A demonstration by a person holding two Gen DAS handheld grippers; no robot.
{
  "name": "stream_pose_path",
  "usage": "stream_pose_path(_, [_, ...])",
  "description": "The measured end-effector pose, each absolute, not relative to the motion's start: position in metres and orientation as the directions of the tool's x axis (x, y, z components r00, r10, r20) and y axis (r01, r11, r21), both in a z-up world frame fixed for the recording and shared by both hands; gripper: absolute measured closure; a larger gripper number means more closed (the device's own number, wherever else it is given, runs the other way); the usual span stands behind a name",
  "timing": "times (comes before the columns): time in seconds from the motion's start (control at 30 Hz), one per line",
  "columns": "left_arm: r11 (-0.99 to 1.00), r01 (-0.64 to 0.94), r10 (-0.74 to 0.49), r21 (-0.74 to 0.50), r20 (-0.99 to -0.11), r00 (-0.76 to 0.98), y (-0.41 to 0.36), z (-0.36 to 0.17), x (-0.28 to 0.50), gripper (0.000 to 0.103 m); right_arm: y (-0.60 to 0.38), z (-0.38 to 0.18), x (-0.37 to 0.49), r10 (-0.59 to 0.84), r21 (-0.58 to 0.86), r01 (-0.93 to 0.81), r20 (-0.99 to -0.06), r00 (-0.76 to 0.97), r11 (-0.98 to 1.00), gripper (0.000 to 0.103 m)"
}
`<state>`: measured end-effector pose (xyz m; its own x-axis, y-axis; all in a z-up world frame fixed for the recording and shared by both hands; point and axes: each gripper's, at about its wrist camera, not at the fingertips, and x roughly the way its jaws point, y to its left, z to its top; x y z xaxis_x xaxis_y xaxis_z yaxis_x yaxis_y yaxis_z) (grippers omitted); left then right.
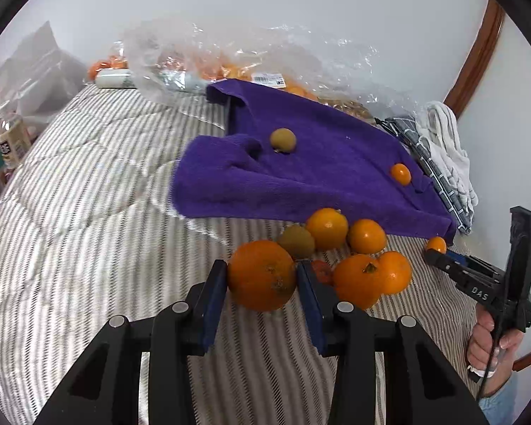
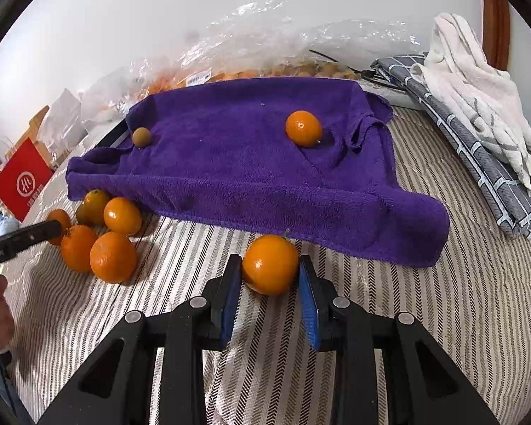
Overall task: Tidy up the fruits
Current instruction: 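Grasp an orange with the right gripper while the left gripper grasps a large orange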
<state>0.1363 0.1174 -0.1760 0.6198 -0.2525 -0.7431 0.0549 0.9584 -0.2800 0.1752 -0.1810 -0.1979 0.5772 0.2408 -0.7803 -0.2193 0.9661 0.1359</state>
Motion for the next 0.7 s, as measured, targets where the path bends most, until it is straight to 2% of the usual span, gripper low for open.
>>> stream_pose_path(0.2, [0.974, 0.054, -0.206, -0.221, -0.754, 0.624, 0.113, -0.182, 0.137, 0.064, -0.182, -0.198, 0.176, 0.234, 0.138, -0.205, -0.782, 0.578, 0.969, 0.071])
stream_pose_path(0.37, [0.966, 0.032, -0.217, -0.256, -0.739, 0.638, 0.116, -0.188, 0.135, 0.061, -0.181, -0.198, 0.174, 0.229, 0.128, -0.209, -0.777, 0.586, 0.969, 0.071])
stream_pose_path(0.43, [0.966, 0.041, -0.22, -0.254, -0.735, 0.641, 0.116, -0.188, 0.135, 0.057, -0.178, -0.197, 0.172, 0.204, 0.098, -0.206, -0.776, 0.596, 0.974, 0.071])
stream_pose_path(0.57, [0.971, 0.039, -0.204, -0.235, -0.733, 0.649, 0.113, -0.19, 0.133, 0.056, -0.171, -0.198, 0.172, 0.161, 0.041, -0.208, -0.783, 0.601, 0.977, 0.071])
stream_pose_path(0.7, [0.969, 0.044, -0.212, -0.242, -0.731, 0.649, 0.113, -0.19, 0.134, 0.051, -0.171, -0.197, 0.171, 0.166, 0.048, -0.209, -0.783, 0.6, 0.977, 0.07])
